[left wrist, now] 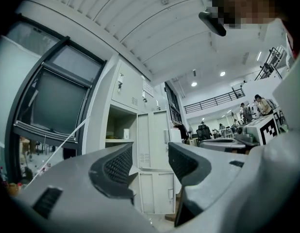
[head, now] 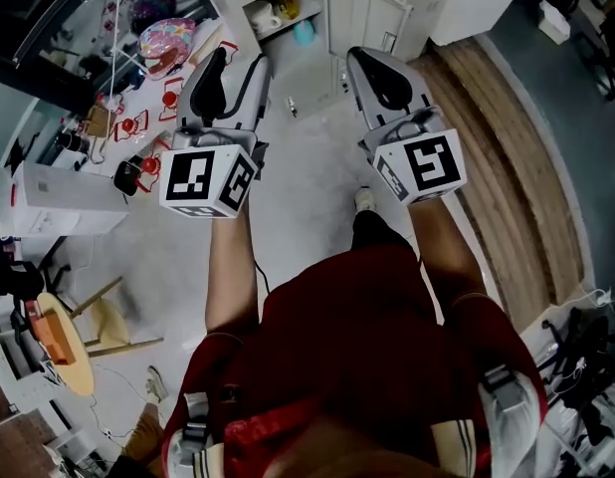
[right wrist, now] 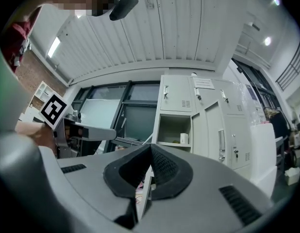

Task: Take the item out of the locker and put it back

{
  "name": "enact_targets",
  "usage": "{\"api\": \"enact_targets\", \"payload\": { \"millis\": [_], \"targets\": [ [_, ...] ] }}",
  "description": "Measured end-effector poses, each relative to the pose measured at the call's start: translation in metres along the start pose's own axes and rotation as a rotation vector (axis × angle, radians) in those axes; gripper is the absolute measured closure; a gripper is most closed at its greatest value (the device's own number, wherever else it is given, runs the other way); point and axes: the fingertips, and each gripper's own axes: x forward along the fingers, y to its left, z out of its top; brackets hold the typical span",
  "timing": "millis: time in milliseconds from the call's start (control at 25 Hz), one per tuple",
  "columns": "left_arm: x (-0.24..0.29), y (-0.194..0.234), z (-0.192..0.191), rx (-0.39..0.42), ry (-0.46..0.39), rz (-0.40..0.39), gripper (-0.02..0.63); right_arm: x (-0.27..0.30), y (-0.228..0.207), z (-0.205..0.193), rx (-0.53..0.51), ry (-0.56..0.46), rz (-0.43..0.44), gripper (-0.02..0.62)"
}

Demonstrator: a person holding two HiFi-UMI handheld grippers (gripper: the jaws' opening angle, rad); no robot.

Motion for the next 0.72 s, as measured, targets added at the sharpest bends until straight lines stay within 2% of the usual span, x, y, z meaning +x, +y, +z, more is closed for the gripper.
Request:
{"api": "enact_targets", "payload": {
  "millis": [320,720],
  "targets": [
    [0.109,0.010,-0.012,0.017,0.015,0.023,0.393,0.053,-0.084,-0.031,0.021,0.008,0.043,0.598],
    [0.216,0.031,-0.015,0.036,0.003,0.103,0.393,0.102,-0.155,-0.056,0.038,0.003,0.122,0.598]
  ]
}}
